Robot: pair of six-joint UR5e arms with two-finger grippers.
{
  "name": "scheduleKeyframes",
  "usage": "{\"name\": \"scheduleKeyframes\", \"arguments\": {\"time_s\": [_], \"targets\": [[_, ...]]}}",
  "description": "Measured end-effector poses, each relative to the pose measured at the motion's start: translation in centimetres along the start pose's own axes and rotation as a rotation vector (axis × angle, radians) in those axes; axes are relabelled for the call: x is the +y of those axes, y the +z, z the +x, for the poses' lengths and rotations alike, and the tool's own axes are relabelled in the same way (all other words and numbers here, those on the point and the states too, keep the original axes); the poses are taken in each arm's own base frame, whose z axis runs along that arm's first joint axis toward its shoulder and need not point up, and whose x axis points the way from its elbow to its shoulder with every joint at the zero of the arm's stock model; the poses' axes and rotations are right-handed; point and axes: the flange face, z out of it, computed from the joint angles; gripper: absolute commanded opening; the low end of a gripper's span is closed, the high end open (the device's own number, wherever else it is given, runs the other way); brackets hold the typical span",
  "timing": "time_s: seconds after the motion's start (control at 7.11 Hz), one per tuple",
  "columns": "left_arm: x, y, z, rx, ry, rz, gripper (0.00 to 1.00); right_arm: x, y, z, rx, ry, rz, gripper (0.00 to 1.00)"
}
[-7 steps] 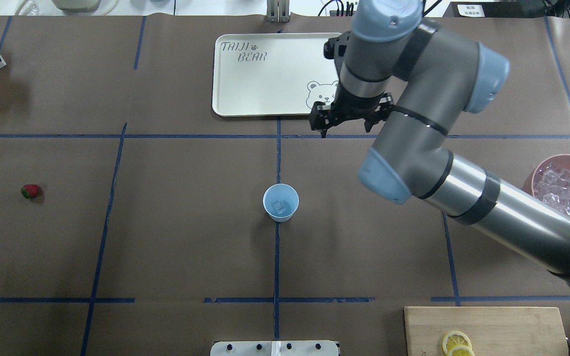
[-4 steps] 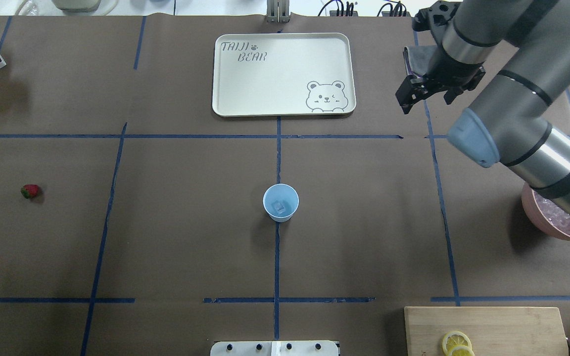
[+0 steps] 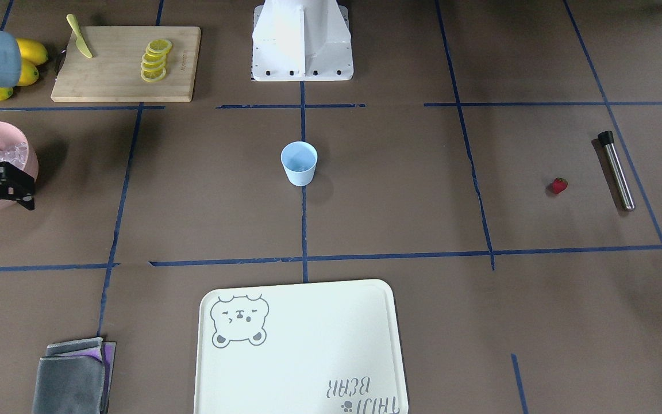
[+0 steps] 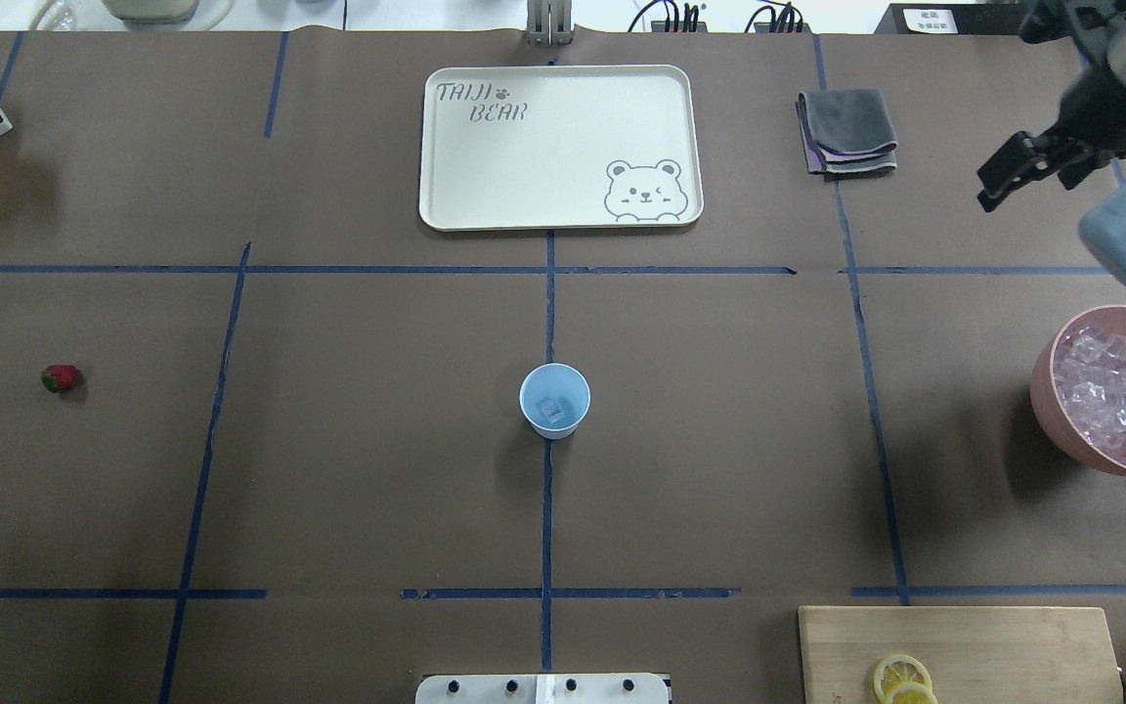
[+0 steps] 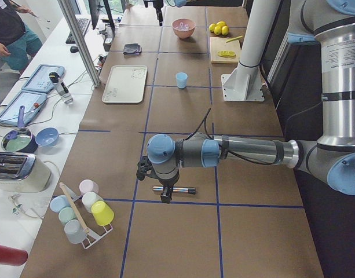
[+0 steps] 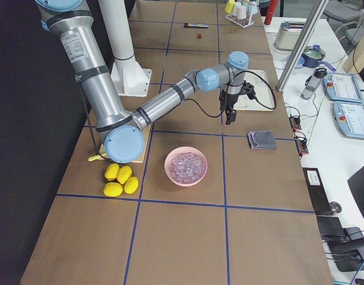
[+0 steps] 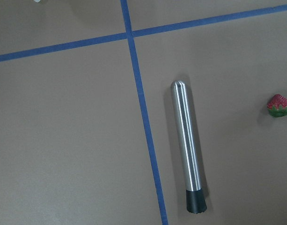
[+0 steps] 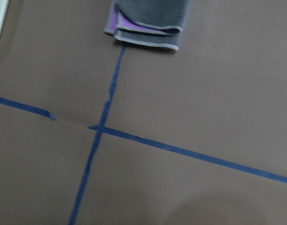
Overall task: Mash ice and strawberries in cup
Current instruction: 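Move the right gripper back toward the pink bowl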
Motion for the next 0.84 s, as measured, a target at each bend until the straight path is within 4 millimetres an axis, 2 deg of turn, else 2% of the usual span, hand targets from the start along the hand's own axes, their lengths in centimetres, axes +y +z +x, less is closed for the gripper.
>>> {"name": "scheduleKeyframes", "arguments": {"time_s": [0.14, 0.42, 0.56, 0.84], "targets": [[0.1, 0.0, 0.0, 0.0, -0.001, -0.001, 1.0, 1.7, -0.2, 3.8, 0.006, -0.013, -0.005, 0.98], [0.2, 0.1, -0.1, 0.001, -0.002, -0.001, 1.0, 4.8, -0.3, 8.9, 0.006, -0.038, -0.015, 0.99], [0.2, 0.1, -0.1, 0.001, -0.002, -0.002, 1.0, 6.7, -0.1, 10.8, 0.006, -0.048, -0.023, 0.99], [0.2, 0.1, -0.1, 0.001, -0.002, -0.002, 1.0, 11.3, 0.5, 13.0, 0.012, -0.041, -0.044, 0.99]]}}
